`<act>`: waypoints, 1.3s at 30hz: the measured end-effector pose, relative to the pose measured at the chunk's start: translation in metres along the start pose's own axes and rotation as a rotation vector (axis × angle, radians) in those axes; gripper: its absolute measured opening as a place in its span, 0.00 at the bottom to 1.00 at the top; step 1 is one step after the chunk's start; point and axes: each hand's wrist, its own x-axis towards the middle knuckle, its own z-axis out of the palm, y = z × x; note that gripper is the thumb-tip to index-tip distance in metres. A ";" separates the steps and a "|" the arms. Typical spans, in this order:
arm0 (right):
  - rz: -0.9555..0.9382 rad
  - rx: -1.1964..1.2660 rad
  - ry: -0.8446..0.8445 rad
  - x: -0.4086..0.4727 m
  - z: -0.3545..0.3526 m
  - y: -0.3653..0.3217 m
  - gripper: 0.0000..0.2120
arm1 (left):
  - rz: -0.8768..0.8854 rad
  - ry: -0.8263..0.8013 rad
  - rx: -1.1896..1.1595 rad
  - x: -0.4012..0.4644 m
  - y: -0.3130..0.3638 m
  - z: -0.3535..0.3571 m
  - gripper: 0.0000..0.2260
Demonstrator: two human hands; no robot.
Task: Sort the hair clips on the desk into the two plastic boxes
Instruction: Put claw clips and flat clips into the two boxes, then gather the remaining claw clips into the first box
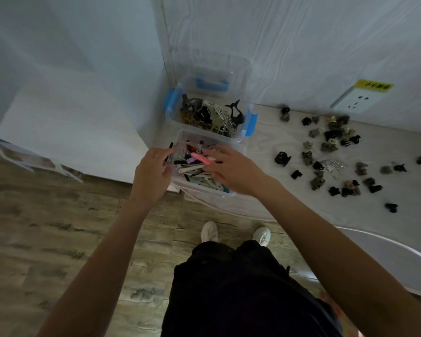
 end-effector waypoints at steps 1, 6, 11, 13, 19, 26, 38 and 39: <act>0.017 0.007 0.078 -0.001 0.000 -0.001 0.14 | 0.003 0.000 -0.002 0.000 0.000 0.000 0.19; -0.119 0.195 0.082 0.012 0.002 -0.021 0.14 | 0.003 0.018 -0.002 0.000 -0.001 0.001 0.18; -0.045 0.236 -0.068 0.024 0.016 -0.024 0.17 | 0.003 0.032 -0.001 0.000 0.000 0.003 0.17; -0.037 0.175 -0.043 0.026 0.016 -0.022 0.17 | -0.004 0.038 0.039 0.000 0.001 0.003 0.17; 0.131 0.614 0.199 -0.012 -0.008 -0.015 0.11 | 0.114 0.160 0.062 0.004 0.033 0.004 0.14; 0.622 0.621 0.692 -0.133 -0.006 0.021 0.15 | 0.437 -0.060 -0.342 0.012 0.130 0.045 0.12; 1.226 0.513 0.713 -0.318 0.087 0.113 0.25 | 0.166 -0.525 0.066 0.015 0.201 0.209 0.55; 1.275 0.497 0.690 -0.337 0.093 0.125 0.27 | 0.186 -0.498 0.079 0.015 0.208 0.219 0.55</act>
